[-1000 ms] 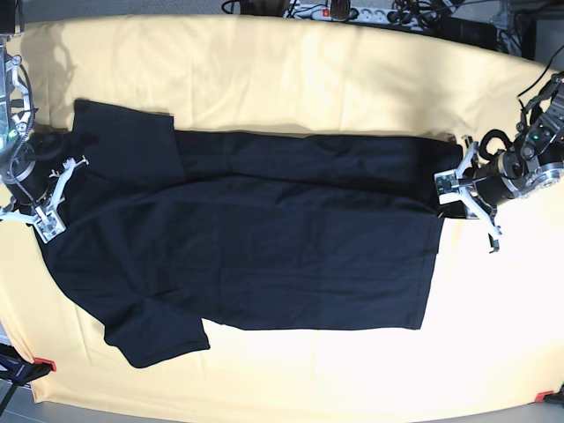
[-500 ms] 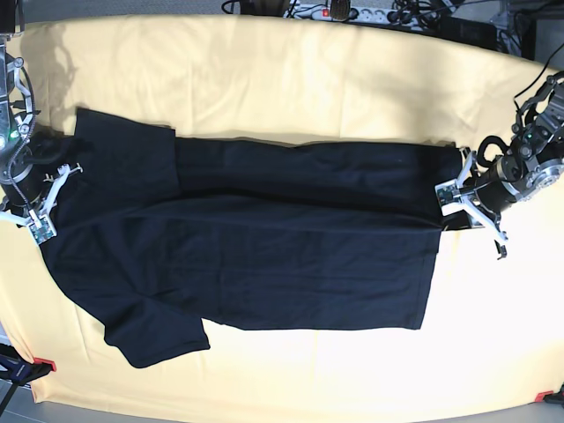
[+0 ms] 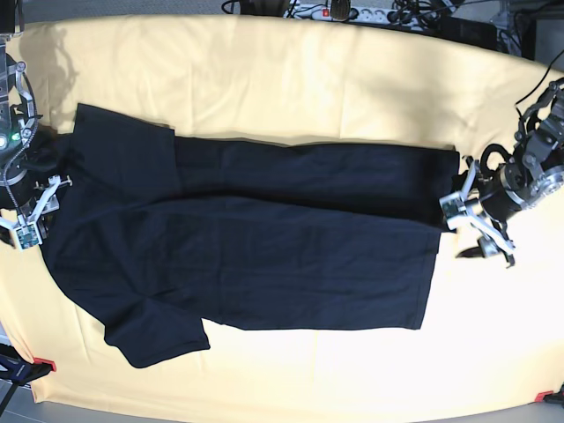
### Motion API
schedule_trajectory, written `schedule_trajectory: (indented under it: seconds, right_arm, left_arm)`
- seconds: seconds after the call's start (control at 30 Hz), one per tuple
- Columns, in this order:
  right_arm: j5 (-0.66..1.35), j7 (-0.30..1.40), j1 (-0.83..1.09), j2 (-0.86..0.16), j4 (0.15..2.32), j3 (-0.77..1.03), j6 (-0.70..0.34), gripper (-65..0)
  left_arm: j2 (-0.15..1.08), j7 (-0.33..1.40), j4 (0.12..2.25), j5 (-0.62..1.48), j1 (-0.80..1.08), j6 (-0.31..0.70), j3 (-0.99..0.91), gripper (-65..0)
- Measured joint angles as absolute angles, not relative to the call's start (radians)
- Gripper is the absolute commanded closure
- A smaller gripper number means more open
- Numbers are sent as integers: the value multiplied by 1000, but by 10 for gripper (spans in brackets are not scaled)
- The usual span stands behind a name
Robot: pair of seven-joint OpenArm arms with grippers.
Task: Fold the T-shirt properly
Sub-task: 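Release and regrasp the shirt edge with both grippers, then hold the shirt edge with both grippers and adjust the fold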
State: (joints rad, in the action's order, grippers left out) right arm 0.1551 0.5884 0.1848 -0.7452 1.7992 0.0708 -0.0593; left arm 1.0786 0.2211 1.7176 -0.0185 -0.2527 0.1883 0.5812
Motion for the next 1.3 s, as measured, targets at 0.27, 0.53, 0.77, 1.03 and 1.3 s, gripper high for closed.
schedule_trajectory:
  seconds: [0.27,0.53,0.77,1.03,1.3]
  right_arm:
    - [235,760,183,-745,1814,73,-166,-390]
    - [487,908,186,-745,1885,73,-412,-390]
    - [554,930,261,-745,1885,73,-468,-390]
    - [551,858,379,-745,1885,75,-460,-390]
    - [551,856,415,-740,1885,75,-437,-390]
  left_arm:
    - [1114,369,1825,147,-250,398,582,-440]
    - [1207,401,1991,291,-244,708,582,-441]
    - [1227,384,1977,116,-98,703,583,-441]
    - [1207,268,1911,-107,-61,587,582,-441]
    - [1166,145,1818,-183,-67,574,579,-441]
